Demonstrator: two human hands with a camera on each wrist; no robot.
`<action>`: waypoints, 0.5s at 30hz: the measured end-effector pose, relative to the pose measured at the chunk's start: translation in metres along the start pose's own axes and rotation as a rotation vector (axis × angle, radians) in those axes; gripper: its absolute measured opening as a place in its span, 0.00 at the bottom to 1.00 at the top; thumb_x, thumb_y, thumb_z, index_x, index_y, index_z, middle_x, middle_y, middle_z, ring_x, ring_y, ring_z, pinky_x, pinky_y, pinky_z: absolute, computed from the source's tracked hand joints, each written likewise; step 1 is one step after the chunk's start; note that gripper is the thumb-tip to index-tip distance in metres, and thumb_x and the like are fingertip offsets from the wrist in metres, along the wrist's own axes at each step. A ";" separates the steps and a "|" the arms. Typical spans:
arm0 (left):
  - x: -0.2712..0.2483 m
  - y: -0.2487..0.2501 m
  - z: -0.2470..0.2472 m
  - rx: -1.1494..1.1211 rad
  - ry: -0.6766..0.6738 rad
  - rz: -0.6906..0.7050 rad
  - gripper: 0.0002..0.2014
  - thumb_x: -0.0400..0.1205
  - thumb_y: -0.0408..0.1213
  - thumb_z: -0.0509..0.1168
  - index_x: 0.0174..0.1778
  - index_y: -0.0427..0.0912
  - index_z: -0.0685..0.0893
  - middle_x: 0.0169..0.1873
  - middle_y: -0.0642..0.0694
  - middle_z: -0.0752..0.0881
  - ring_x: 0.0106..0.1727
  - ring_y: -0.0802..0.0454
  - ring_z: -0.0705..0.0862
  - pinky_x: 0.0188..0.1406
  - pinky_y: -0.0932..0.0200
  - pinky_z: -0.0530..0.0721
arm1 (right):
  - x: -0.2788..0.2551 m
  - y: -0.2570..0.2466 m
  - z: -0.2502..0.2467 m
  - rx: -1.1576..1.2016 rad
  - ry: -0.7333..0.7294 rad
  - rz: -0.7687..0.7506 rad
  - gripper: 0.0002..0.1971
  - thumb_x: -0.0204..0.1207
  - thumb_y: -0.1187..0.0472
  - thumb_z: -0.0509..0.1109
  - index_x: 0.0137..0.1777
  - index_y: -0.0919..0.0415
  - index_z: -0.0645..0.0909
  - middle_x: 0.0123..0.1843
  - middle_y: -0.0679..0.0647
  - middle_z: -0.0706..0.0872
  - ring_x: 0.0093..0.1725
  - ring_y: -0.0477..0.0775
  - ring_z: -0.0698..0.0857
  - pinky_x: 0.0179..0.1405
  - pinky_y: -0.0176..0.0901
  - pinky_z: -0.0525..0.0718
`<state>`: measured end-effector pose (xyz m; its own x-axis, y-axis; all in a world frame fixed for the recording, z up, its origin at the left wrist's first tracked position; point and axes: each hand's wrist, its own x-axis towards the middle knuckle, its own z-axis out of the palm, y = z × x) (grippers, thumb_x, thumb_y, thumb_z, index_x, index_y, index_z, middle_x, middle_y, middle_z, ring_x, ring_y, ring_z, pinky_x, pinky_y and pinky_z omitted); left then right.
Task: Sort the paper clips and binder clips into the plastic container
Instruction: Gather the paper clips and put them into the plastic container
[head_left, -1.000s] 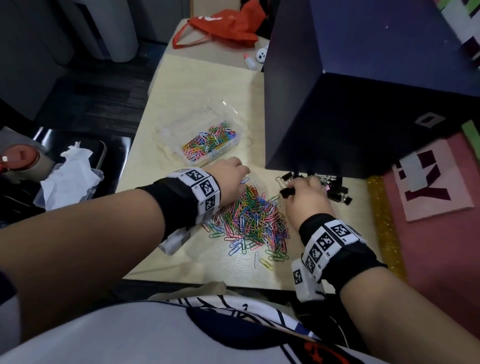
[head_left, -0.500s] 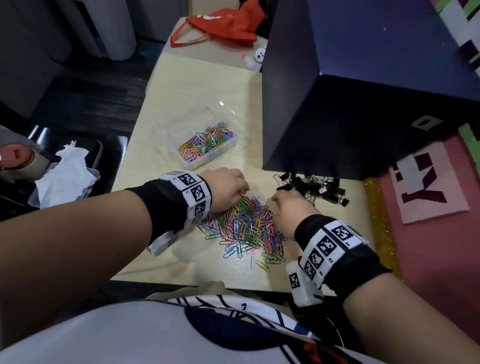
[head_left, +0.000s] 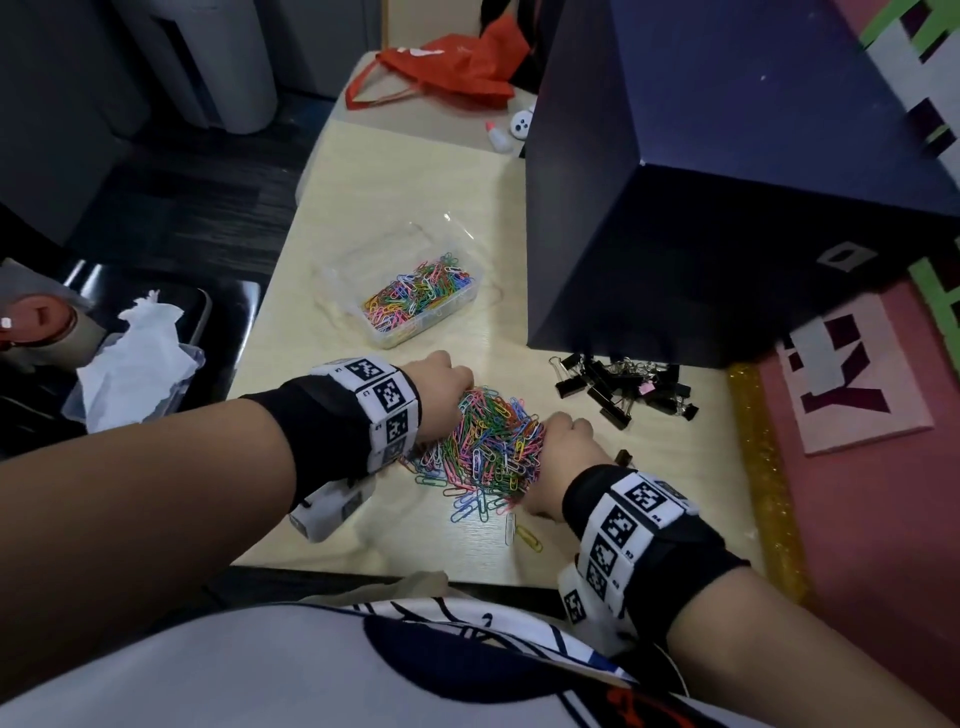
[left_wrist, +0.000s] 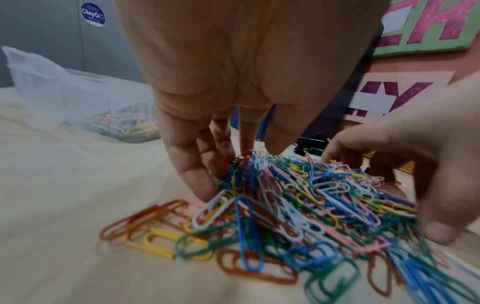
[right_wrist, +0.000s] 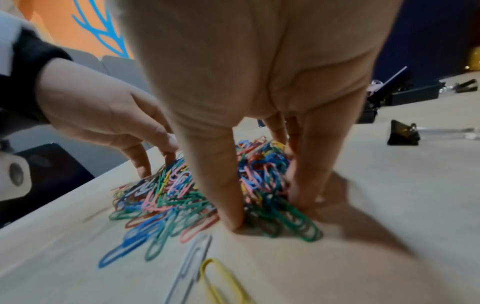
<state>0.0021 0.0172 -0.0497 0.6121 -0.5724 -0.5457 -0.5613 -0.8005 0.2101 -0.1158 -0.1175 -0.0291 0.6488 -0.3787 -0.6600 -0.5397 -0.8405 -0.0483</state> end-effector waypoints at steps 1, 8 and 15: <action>-0.001 -0.001 -0.003 0.004 -0.001 -0.001 0.22 0.83 0.38 0.59 0.74 0.46 0.70 0.66 0.39 0.71 0.62 0.37 0.80 0.63 0.44 0.80 | 0.001 0.000 -0.004 0.011 0.002 -0.009 0.40 0.64 0.56 0.81 0.71 0.61 0.61 0.67 0.59 0.66 0.63 0.60 0.80 0.58 0.51 0.82; -0.018 -0.013 -0.025 0.273 -0.143 -0.066 0.42 0.63 0.46 0.82 0.69 0.43 0.67 0.52 0.42 0.78 0.48 0.41 0.84 0.34 0.51 0.81 | -0.007 0.000 -0.022 -0.163 -0.093 0.056 0.48 0.57 0.50 0.85 0.72 0.62 0.61 0.66 0.60 0.71 0.64 0.61 0.79 0.61 0.54 0.83; -0.028 -0.009 -0.006 0.239 -0.126 -0.043 0.43 0.59 0.35 0.83 0.64 0.40 0.64 0.35 0.43 0.80 0.36 0.42 0.84 0.27 0.52 0.81 | -0.015 -0.007 0.006 -0.184 -0.053 0.104 0.50 0.70 0.53 0.78 0.80 0.65 0.47 0.74 0.61 0.64 0.72 0.58 0.74 0.64 0.48 0.79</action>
<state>-0.0062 0.0392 -0.0314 0.5729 -0.5000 -0.6495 -0.6609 -0.7505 -0.0053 -0.1243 -0.1037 -0.0233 0.5628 -0.4505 -0.6931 -0.4920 -0.8563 0.1570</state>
